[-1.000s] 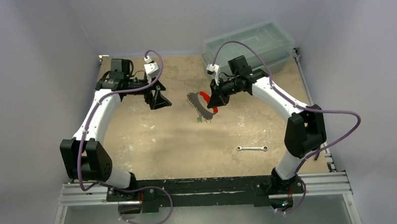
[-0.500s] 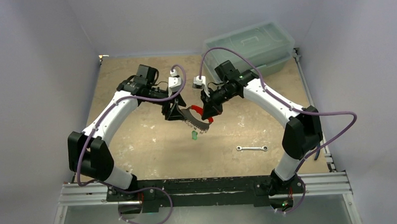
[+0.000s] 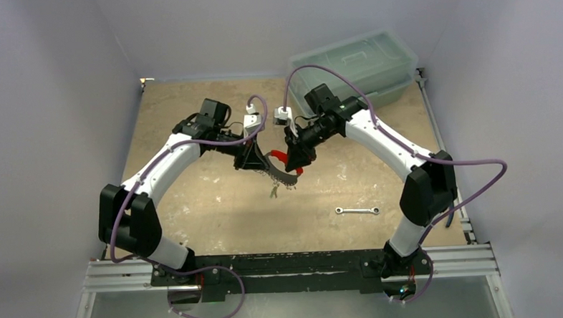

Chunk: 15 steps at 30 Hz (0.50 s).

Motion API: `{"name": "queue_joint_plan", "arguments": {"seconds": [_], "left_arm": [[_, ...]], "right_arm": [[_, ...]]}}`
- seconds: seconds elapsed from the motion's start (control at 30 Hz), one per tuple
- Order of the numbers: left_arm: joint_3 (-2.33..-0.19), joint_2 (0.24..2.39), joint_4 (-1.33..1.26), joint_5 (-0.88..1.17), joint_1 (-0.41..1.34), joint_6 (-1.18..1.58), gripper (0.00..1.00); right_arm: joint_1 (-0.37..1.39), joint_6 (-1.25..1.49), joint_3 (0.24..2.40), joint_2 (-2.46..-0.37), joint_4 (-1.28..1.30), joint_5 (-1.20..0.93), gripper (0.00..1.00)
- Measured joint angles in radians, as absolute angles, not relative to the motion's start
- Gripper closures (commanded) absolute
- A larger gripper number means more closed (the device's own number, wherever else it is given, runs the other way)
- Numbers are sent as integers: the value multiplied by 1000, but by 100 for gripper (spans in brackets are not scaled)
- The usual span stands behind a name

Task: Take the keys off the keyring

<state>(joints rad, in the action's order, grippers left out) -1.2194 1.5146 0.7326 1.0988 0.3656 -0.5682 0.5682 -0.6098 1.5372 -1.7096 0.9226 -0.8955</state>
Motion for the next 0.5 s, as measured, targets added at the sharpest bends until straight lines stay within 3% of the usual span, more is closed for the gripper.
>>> {"name": "queue_joint_plan", "arguments": {"seconds": [0.07, 0.13, 0.33, 0.5], "left_arm": [[-1213, 1515, 708, 1109, 358, -536, 100], [-1203, 1515, 678, 1134, 338, -488, 100], [-1191, 1515, 566, 1216, 221, -338, 100], [-1191, 1515, 509, 1239, 212, -245, 100]], "right_arm": [[559, -593, 1537, -1710, 913, -920, 37], [544, -572, 1536, -1709, 888, -946, 29], [411, -415, 1465, -1667, 686, -1062, 25], [348, -133, 1266, -1571, 336, -1077, 24]]}}
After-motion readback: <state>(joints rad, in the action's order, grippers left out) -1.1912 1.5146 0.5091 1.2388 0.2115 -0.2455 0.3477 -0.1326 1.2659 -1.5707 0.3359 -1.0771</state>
